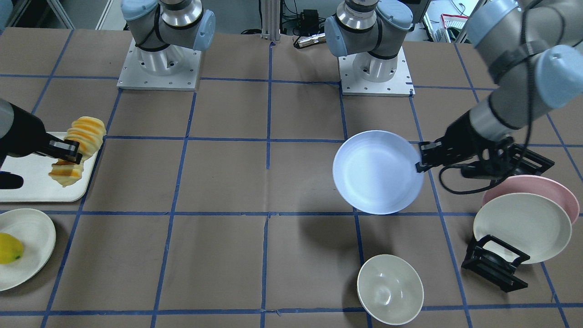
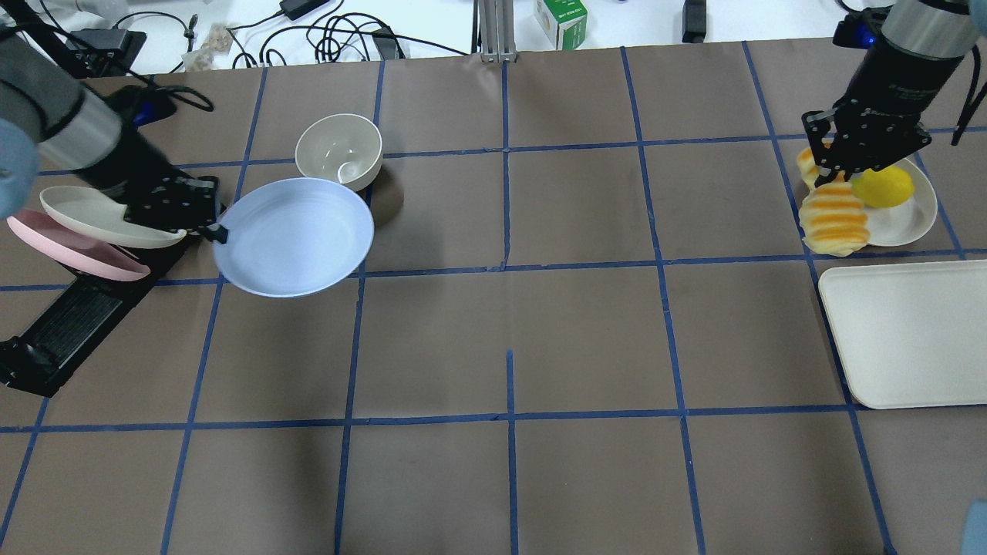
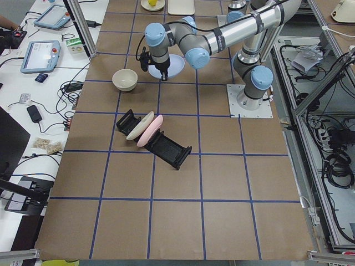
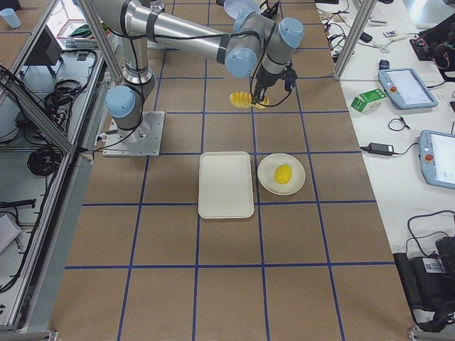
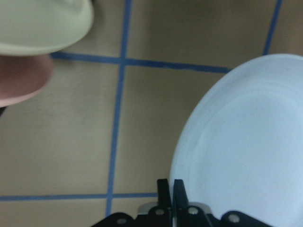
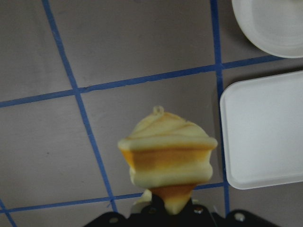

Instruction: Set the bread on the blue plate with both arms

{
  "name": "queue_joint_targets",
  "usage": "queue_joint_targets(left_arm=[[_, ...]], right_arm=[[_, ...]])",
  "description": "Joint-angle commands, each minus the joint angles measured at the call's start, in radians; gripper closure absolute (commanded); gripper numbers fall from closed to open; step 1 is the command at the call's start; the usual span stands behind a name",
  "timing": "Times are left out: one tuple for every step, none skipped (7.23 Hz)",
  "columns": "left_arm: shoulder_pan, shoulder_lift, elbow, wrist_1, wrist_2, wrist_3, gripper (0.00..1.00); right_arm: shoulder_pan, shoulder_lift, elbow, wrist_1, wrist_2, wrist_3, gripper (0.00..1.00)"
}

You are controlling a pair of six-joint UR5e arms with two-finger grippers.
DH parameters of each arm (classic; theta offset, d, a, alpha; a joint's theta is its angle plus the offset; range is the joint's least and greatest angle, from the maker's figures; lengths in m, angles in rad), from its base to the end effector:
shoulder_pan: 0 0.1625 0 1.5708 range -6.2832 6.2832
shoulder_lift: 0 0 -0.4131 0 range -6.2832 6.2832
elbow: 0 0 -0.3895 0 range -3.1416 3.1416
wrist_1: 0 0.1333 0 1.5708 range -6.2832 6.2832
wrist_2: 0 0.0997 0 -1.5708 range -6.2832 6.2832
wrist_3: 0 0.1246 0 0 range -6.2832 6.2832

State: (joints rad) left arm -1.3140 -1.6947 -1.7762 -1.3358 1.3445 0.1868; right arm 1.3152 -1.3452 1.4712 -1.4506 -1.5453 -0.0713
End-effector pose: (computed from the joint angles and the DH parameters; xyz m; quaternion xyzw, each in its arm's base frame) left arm -0.0271 -0.5318 0.3162 0.0400 -0.9917 -0.0209 0.1203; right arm -0.0058 -0.5619 0.3711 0.0929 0.9880 0.1191 0.0325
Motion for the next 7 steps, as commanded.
queue_joint_targets(left_arm=[[-0.178,-0.084,-0.156,0.365,-0.094,-0.237,1.0],[-0.21,-0.132,-0.216,0.53,-0.097,-0.327,1.0],[-0.262,-0.17,-0.221,0.614,-0.097,-0.416,1.0],[-0.315,-0.201,-0.226,0.642,-0.085,-0.447,1.0],[-0.349,-0.215,-0.226,0.645,-0.081,-0.475,1.0],[-0.384,-0.217,-0.224,0.647,-0.077,-0.527,1.0],[-0.392,-0.227,-0.224,0.646,-0.043,-0.527,1.0]], right_arm=[[0.111,-0.005,0.0,-0.007,0.031,0.137,1.0],[0.171,0.001,0.001,-0.048,0.031,0.186,1.0],[0.206,0.007,0.01,-0.054,0.033,0.218,1.0],[0.24,0.023,0.015,-0.094,0.045,0.241,1.0],[0.283,0.047,0.015,-0.141,0.089,0.298,1.0],[0.333,0.073,0.015,-0.195,0.091,0.385,1.0],[0.373,0.095,0.015,-0.214,0.09,0.421,1.0]])
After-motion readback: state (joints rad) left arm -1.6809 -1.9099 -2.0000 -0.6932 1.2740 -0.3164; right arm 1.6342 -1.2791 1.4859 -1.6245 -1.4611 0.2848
